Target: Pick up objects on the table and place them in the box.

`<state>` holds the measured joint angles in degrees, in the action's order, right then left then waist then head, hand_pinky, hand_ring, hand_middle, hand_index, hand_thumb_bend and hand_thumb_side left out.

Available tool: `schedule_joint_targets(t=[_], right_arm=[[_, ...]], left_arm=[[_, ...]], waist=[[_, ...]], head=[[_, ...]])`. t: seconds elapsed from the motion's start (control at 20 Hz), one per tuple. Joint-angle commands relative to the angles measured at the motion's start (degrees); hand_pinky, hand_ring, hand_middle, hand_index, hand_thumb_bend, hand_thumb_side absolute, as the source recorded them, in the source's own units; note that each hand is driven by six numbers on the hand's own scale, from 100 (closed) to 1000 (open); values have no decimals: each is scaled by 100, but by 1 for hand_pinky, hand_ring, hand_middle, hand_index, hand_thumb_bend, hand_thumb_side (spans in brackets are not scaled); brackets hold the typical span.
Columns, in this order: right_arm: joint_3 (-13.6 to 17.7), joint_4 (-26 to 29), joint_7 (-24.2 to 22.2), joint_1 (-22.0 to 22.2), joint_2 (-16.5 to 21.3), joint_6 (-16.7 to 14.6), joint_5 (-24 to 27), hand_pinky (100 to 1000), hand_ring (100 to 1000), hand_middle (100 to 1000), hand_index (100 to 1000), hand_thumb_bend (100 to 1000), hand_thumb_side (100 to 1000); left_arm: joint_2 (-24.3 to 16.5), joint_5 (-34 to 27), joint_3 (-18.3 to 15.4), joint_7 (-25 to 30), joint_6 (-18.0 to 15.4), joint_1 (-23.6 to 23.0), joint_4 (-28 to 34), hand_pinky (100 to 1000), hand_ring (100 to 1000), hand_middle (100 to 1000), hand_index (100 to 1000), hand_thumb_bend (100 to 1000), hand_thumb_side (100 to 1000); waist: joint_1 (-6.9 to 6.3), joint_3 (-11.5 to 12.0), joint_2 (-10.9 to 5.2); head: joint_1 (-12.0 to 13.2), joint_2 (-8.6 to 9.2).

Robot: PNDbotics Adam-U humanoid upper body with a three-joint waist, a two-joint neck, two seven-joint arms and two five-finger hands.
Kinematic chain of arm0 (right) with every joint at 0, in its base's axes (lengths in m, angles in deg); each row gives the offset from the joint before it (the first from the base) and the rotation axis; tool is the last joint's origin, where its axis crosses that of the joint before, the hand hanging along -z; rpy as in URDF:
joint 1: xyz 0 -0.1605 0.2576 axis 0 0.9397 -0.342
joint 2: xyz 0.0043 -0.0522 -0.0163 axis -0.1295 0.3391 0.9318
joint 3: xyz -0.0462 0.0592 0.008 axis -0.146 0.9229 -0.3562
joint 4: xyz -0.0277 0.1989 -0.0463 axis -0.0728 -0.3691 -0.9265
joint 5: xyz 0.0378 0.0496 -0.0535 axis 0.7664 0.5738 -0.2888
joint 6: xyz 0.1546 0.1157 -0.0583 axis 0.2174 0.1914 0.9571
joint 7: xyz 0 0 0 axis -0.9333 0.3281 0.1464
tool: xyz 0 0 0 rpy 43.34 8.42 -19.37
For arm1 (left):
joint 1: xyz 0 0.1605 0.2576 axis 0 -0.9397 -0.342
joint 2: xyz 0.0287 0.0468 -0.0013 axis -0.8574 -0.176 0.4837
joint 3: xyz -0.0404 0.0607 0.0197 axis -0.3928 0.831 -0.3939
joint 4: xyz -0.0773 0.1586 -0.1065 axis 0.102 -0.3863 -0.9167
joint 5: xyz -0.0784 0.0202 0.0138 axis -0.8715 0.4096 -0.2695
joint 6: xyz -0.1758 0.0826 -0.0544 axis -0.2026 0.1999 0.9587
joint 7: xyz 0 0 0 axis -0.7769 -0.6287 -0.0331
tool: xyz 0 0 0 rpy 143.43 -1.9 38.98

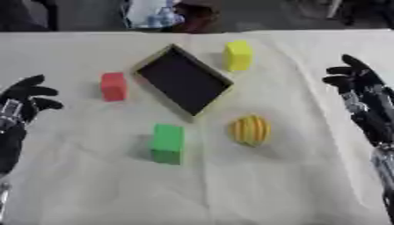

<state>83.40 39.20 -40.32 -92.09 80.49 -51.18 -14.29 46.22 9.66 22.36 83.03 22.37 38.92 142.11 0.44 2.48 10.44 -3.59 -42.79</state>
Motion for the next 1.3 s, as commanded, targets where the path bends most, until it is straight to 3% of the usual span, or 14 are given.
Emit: schedule_joint_targets(t=[0.05, 0.25, 0.5, 0.55, 0.6, 0.9, 1.05, 1.3], right_arm=[[-58, 14, -101, -126, 317, -50, -35, 871, 763, 760, 955, 100, 576], [-235, -116, -269, -274, 583, -130, -36, 870, 764, 760, 956, 100, 563], [-258, -183, -313, -304, 625, -184, -17, 870, 764, 760, 956, 100, 563], [-269, -186, -322, -316, 637, -191, -23, 869, 764, 761, 957, 100, 543], [-342, -192, -368, -390, 711, -232, -67, 868, 771, 770, 967, 100, 461], [-1156, -730, -869, -982, 1497, -656, -553, 872, 804, 806, 978, 100, 340], [-1622, -912, -1157, -1180, 1693, -857, -835, 876, 830, 838, 986, 100, 277], [-2089, -1145, -1632, -1479, 1837, -1143, -1309, 875, 840, 858, 988, 100, 312]], left_arm=[[-71, 24, -24, 32, -7, 18, 67, 811, 625, 659, 874, 100, 867], [-77, 23, -16, 43, -9, 16, 64, 811, 626, 659, 874, 100, 867], [-78, 22, -17, 44, -9, 15, 64, 811, 626, 659, 874, 100, 867], [-80, 22, -14, 46, -9, 15, 63, 811, 626, 659, 874, 100, 868], [-102, 25, 12, 66, -7, 17, 60, 811, 626, 660, 874, 100, 869], [-111, 21, 47, 106, -10, 20, 49, 811, 627, 660, 874, 100, 869], [-112, 24, 47, 110, -8, 10, 44, 811, 627, 660, 874, 100, 872], [-121, 32, 49, 114, -7, 1, 40, 811, 627, 661, 874, 100, 872]], waist=[[8, 12, -137], [13, 28, -143], [14, 29, -144], [17, 35, -145], [47, 81, -156], [50, 135, -166], [54, 133, -172], [71, 145, -180]], head=[[-9, -13], [-27, -25], [-28, -26], [-33, -27], [-87, -48], [-160, -75], [-157, -97], [-162, -122]])
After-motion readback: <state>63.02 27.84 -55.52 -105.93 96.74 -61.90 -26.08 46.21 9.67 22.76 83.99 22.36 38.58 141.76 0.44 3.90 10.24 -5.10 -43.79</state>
